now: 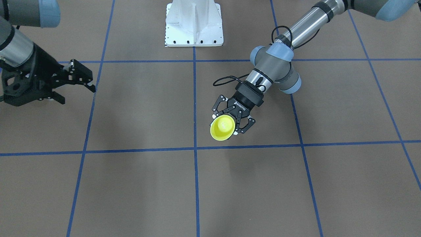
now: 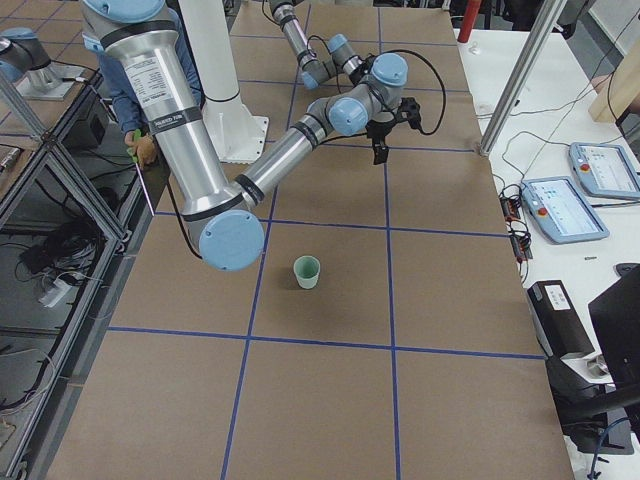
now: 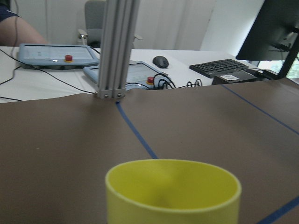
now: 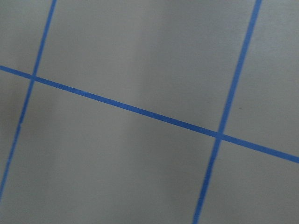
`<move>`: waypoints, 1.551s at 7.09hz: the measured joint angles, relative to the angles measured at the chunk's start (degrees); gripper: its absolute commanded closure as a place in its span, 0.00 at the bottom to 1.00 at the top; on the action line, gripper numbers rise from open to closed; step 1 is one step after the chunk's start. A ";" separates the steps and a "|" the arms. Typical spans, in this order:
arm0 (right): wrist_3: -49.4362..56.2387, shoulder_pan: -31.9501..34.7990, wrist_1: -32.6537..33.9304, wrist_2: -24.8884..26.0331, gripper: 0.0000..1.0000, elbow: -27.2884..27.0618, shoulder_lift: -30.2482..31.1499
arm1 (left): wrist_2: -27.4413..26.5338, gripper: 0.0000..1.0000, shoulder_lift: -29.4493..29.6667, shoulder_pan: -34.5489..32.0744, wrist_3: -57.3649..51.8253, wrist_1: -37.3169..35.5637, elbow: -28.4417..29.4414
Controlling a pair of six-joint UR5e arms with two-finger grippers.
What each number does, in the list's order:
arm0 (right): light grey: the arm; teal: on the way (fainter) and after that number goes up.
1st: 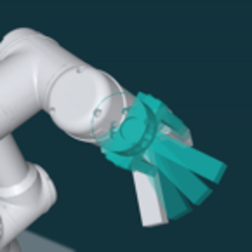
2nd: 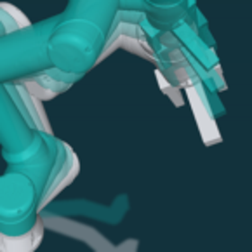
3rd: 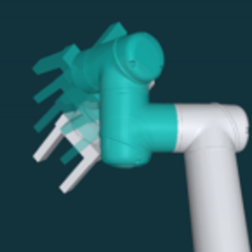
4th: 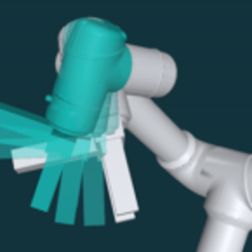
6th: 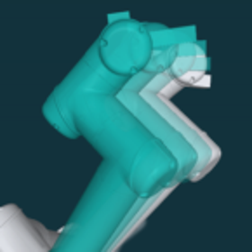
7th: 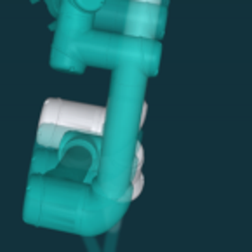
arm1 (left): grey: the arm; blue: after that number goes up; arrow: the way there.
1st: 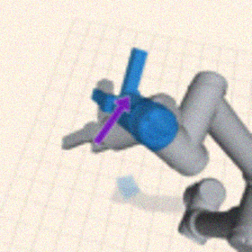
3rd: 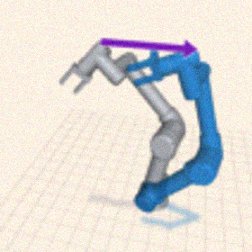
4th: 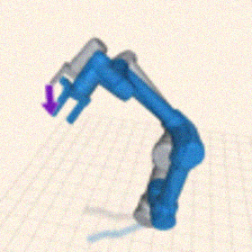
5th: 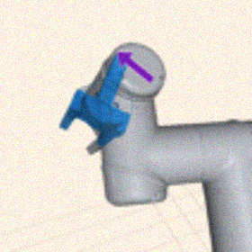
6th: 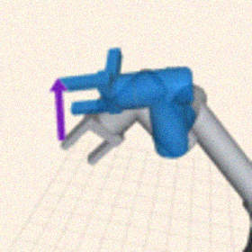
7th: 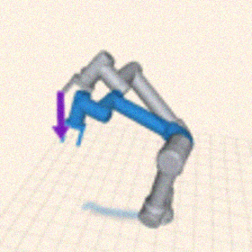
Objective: Transfer and stack yellow cup on green cup
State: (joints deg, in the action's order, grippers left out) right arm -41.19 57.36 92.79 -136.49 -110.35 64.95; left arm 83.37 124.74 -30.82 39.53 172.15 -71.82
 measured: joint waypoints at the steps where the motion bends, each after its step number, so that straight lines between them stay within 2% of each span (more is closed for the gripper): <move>1: -8.13 -3.07 -1.55 0.65 0.01 0.10 -2.79 | 1.15 1.00 1.04 0.66 -1.39 2.44 -0.05; 2: -14.67 -5.52 -4.20 1.78 0.01 0.32 -4.24 | -0.02 1.00 1.30 2.02 -1.91 5.12 -0.63; 4: -22.71 -8.70 -9.41 3.89 0.01 0.82 -5.35 | -6.96 0.99 1.22 7.00 -2.42 7.97 -1.17; 7: -25.14 -9.98 -10.59 4.68 0.01 2.20 -6.96 | -10.62 0.98 2.20 10.05 -3.30 8.26 -1.00; 9: -25.70 -11.08 -10.68 5.13 0.01 3.11 -7.84 | -12.72 0.99 3.46 10.60 -9.80 8.15 -0.93; 11: -26.83 -13.98 -10.69 8.10 0.04 4.15 -8.85 | -13.10 0.99 4.43 10.70 -14.26 8.06 -0.96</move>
State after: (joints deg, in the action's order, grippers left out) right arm -68.02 43.37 82.09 -128.39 -106.20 56.10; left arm 70.27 129.17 -20.11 25.26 180.21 -72.79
